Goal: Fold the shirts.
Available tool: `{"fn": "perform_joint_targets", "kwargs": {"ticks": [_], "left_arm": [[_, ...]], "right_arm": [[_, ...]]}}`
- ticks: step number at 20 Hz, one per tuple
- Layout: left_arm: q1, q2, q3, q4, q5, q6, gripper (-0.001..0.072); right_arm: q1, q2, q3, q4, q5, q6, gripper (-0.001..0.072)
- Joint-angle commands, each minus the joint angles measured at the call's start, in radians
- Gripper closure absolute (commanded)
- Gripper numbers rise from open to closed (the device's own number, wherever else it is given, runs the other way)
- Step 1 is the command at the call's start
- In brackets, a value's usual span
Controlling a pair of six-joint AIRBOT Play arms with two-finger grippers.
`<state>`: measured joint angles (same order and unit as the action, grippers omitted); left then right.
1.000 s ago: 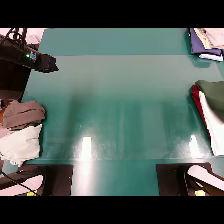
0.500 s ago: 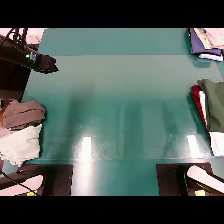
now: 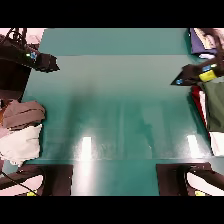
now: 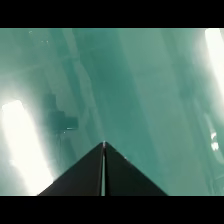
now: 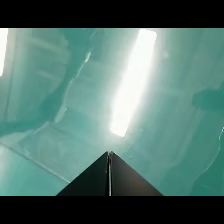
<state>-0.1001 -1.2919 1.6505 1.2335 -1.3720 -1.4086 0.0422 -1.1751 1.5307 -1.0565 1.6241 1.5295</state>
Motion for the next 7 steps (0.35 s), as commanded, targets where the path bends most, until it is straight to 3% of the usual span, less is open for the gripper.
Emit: {"fn": "perform_joint_targets", "kwargs": {"ticks": [1, 7], "left_arm": [[0.000, 0.000, 0.000, 0.000, 0.011, -0.001, 0.0675], [0.000, 0.000, 0.000, 0.000, 0.011, -0.001, 0.0675]], "right_arm": [[0.137, 0.000, 0.001, 0.007, -0.035, -0.021, 0.0690], [0.141, 0.000, 0.001, 0.009, -0.029, -0.020, 0.0690]]}}
